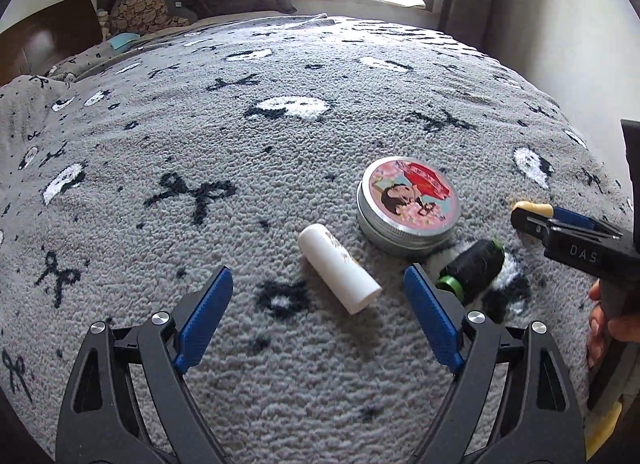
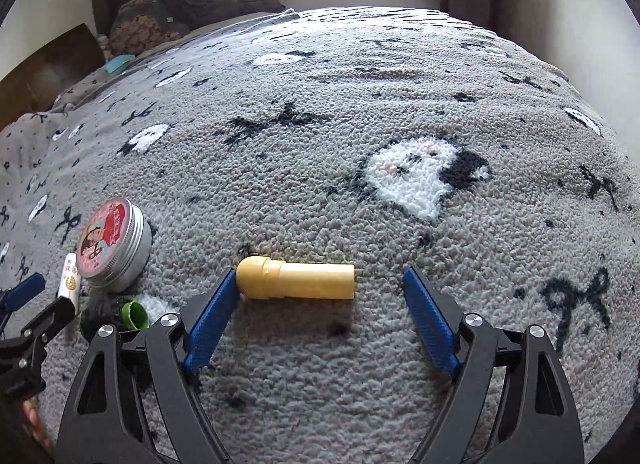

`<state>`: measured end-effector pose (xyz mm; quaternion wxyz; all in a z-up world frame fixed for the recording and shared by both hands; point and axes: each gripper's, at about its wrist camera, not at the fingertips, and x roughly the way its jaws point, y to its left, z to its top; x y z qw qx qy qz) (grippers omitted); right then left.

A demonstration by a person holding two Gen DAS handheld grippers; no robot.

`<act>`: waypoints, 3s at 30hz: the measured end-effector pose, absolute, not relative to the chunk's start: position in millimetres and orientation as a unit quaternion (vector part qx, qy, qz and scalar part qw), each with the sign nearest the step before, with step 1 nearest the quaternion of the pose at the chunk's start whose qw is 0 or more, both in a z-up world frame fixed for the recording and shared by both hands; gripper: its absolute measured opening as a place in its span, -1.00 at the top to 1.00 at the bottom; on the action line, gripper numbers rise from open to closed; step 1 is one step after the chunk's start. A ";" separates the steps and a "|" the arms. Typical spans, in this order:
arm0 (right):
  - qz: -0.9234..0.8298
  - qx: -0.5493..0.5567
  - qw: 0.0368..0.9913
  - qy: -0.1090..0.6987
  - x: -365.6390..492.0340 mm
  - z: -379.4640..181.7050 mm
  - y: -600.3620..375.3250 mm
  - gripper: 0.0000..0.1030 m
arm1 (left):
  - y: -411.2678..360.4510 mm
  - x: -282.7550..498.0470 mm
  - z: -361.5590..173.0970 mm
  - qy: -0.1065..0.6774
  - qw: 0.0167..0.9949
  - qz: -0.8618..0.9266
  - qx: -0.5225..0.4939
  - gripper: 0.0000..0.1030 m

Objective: Collect trash
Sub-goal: 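Grasp the yellow plastic tube with the right tool while the left tool grasps the white cylinder, then lower the yellow tube and white cylinder into the bin and open both tools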

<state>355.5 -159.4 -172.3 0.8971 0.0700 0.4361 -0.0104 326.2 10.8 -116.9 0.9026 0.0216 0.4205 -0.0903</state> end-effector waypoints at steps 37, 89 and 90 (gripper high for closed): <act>0.031 -0.007 0.942 0.334 151.3 -113.2 -162.7 -0.12 | 8.5 155.9 -77.4 0.369 0.921 -0.123 0.040 0.65; 0.113 0.049 0.808 0.576 23.9 -305.6 -113.6 -0.13 | -30.1 -0.6 -289.1 0.625 0.745 -0.228 0.045 0.64; 0.111 0.051 0.808 0.576 23.8 -305.8 -113.9 -0.13 | -31.0 -1.5 -291.4 0.626 0.745 -0.227 0.045 0.64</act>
